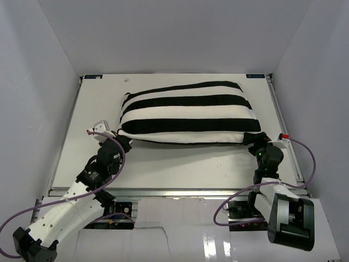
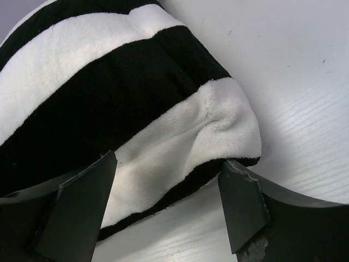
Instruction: Remove the pillowcase from the pillow
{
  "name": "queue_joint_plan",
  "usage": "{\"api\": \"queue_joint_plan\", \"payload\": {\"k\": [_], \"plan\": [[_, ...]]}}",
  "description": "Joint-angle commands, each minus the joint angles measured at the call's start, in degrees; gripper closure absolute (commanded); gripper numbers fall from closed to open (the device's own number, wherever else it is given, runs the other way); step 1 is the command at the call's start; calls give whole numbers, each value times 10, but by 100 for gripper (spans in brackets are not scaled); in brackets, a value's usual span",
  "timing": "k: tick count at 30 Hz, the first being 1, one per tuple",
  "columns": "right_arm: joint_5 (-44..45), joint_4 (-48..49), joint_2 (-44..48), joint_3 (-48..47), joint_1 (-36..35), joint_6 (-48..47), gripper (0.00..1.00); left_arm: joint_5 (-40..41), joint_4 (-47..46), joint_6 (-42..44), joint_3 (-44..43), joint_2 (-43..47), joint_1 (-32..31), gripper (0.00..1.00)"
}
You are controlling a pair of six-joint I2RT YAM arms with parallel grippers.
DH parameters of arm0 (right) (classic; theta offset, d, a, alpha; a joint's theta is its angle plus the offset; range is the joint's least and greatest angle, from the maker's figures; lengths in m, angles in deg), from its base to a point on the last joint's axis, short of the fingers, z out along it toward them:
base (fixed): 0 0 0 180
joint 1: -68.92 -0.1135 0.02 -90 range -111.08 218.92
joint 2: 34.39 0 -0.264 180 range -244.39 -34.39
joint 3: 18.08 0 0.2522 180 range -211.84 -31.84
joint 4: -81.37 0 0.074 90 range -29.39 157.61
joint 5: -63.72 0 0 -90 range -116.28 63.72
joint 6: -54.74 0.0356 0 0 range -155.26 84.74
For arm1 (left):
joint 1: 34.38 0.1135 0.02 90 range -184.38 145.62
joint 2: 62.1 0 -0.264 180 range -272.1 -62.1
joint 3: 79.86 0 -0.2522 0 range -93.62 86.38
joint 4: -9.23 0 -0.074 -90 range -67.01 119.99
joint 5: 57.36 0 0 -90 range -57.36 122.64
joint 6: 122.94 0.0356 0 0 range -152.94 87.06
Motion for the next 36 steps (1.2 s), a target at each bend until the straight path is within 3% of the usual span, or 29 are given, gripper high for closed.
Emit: {"api": "queue_joint_plan", "payload": {"k": [1, 4, 7, 11, 12, 19, 24, 27, 31, 36], "plan": [[-33, 104, -36, 45, 14, 21, 21, 10, -19, -6, -7, 26, 1, 100], [-39, 119, -60, 43, 16, 33, 23, 8, -16, -5, -13, 29, 2, 100], [-39, 141, -82, 45, 17, 40, 37, 4, -16, -6, -18, 27, 2, 100], [-35, 147, -94, 49, 18, 44, 69, 5, -16, -10, -18, 26, 2, 100], [-28, 146, -92, 50, 19, 47, 92, 5, -15, -10, -19, 26, 2, 100], [-21, 82, -11, 46, 20, 36, 92, -10, -16, -9, -46, 22, 2, 100], [4, -169, 180, -77, 20, -10, 92, -75, -13, 41, -136, 41, 1, 100], [24, -266, 273, -165, 20, -64, 92, -103, -4, 62, -238, 35, 2, 100], [14, -327, 258, -276, 20, -91, 92, -103, -23, 85, -312, -13, 2, 100], [-28, -324, 188, -362, 20, -89, 92, -6, -54, 148, -379, -134, 2, 100]]}}
